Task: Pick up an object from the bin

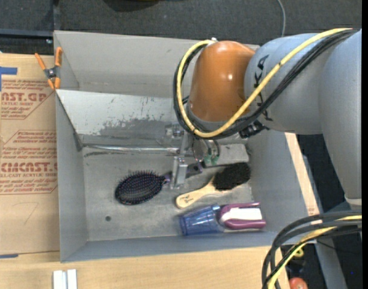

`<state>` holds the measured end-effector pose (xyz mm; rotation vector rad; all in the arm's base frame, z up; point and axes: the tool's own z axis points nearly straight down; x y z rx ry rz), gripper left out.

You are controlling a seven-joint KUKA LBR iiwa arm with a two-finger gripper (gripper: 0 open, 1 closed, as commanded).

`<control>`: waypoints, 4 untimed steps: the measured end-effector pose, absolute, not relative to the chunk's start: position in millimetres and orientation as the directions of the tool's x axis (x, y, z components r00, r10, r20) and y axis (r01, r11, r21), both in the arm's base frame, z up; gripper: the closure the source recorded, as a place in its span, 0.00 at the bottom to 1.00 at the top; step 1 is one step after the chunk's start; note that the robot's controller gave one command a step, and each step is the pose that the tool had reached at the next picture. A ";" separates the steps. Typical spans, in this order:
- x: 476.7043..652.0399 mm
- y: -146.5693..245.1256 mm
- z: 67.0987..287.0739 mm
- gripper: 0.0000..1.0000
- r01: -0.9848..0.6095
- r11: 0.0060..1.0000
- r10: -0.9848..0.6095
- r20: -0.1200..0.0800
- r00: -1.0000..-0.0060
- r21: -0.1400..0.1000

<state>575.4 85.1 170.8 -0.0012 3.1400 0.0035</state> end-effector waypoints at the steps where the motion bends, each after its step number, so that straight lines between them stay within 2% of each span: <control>1: 575.4 85.1 170.8 0.00 -0.001 1.000 -0.001 -0.002 -1.000 0.002; 2: 552.3 88.9 101.8 0.00 0.023 1.000 0.023 0.003 -1.000 0.004; 3: 556.5 92.9 96.4 0.00 -0.098 0.995 -0.098 -0.013 -0.995 0.003; 4: 567.5 118.2 68.7 0.00 0.092 0.996 0.092 -0.001 -0.996 0.007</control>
Offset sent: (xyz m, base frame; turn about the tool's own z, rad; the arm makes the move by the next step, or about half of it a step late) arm -0.0213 0.0025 -0.0664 0.0247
